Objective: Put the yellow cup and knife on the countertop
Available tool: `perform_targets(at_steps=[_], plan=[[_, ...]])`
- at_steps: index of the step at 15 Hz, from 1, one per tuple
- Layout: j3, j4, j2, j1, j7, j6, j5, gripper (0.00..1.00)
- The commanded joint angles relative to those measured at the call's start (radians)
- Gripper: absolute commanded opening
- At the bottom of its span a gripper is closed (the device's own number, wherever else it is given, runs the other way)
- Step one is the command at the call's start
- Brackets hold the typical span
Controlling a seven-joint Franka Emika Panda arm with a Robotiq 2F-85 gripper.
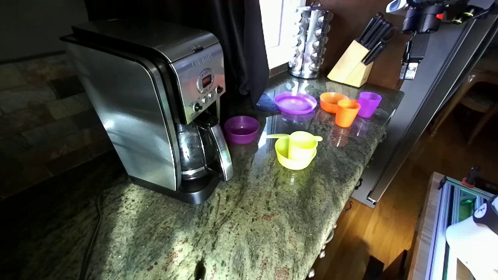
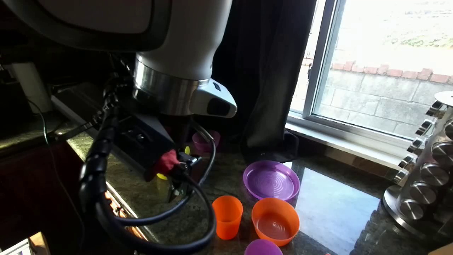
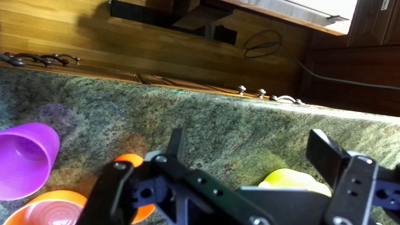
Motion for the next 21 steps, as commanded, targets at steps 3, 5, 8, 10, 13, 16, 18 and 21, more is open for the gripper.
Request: perform_targets(at_steps=[3,5,8,10,13,16,18,21], plan=[[0.03,0.001,0.008,-0.035,-0.014,-0.001,0.014,1.0],[0.03,0.001,0.008,-0.035,-0.014,-0.001,0.014,1.0],[0.086,-0.014,0.005,-0.006,-0.001,0.011,0.025,1.0],[0.149,-0.034,-0.018,0.001,0.053,0.008,0.027,1.0],[0.247,-0.081,-0.048,0.03,0.153,0.078,0.031,1.0],[0.313,-0.127,-0.044,0.057,0.255,0.225,0.068,1.0],[0.329,-0.159,-0.035,0.078,0.276,0.327,0.098,1.0],[0.348,-0.191,0.006,0.101,0.268,0.438,0.082,1.0]])
